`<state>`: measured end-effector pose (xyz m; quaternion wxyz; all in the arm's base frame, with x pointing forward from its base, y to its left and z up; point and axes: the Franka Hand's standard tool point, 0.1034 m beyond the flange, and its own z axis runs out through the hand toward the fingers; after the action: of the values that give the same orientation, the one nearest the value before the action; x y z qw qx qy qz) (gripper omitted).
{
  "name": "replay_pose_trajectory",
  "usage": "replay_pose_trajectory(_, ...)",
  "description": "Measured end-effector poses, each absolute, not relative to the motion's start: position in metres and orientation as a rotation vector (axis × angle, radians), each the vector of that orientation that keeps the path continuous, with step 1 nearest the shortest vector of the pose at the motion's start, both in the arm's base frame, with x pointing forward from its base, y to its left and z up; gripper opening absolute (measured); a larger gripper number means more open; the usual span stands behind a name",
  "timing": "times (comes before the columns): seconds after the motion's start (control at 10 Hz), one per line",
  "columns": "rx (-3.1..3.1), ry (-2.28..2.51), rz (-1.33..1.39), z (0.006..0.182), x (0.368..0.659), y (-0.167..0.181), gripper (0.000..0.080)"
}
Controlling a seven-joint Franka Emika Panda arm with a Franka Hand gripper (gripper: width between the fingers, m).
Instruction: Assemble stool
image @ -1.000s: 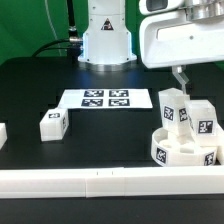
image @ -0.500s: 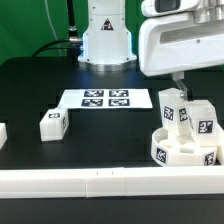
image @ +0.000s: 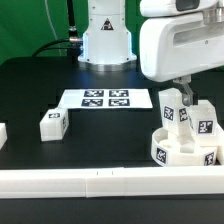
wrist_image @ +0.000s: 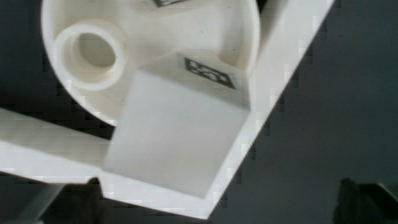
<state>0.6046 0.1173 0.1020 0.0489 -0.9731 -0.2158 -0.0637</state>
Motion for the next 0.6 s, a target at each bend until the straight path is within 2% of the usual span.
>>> replay_pose_trajectory(0.6,-2.674,-1.679,-0.148,0.090,0.608,0.116,0.0649)
